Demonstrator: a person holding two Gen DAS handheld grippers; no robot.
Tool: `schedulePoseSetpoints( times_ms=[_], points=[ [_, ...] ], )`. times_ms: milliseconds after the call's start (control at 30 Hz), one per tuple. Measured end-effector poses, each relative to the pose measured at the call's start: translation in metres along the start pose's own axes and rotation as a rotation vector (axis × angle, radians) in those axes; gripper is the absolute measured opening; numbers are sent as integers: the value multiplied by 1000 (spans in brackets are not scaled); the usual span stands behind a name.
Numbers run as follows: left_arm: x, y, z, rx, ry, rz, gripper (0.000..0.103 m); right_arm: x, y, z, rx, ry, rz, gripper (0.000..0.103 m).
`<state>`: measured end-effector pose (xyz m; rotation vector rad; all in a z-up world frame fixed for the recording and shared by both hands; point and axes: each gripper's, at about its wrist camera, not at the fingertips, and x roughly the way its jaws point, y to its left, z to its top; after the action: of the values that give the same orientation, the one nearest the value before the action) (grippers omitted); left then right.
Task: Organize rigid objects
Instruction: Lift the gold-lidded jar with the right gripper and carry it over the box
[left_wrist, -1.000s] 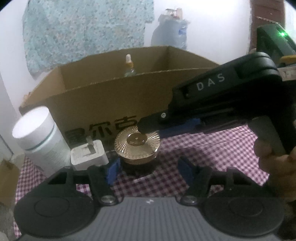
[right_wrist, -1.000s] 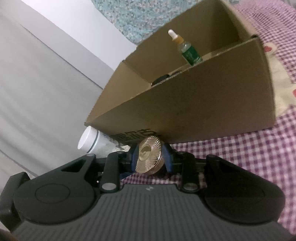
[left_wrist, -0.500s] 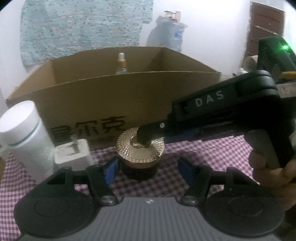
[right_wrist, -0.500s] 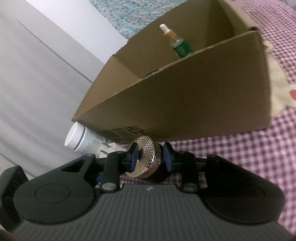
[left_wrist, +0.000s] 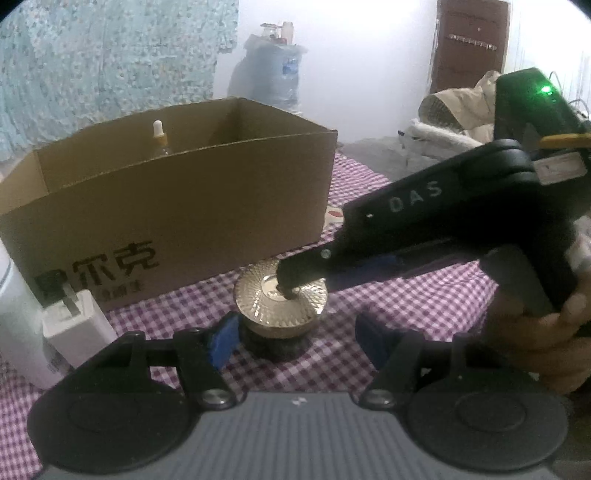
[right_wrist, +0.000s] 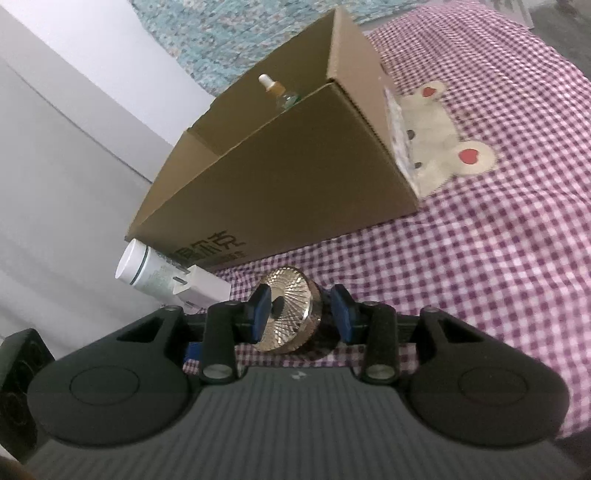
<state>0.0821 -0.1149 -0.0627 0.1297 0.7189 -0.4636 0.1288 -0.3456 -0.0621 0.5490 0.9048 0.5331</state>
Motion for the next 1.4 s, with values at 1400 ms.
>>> schedulePoseSetpoints(
  times_ms=[1400],
  points=[
    [10, 94, 143, -228, -9, 88, 57, 56, 100, 169, -167, 102, 103, 54]
  ],
)
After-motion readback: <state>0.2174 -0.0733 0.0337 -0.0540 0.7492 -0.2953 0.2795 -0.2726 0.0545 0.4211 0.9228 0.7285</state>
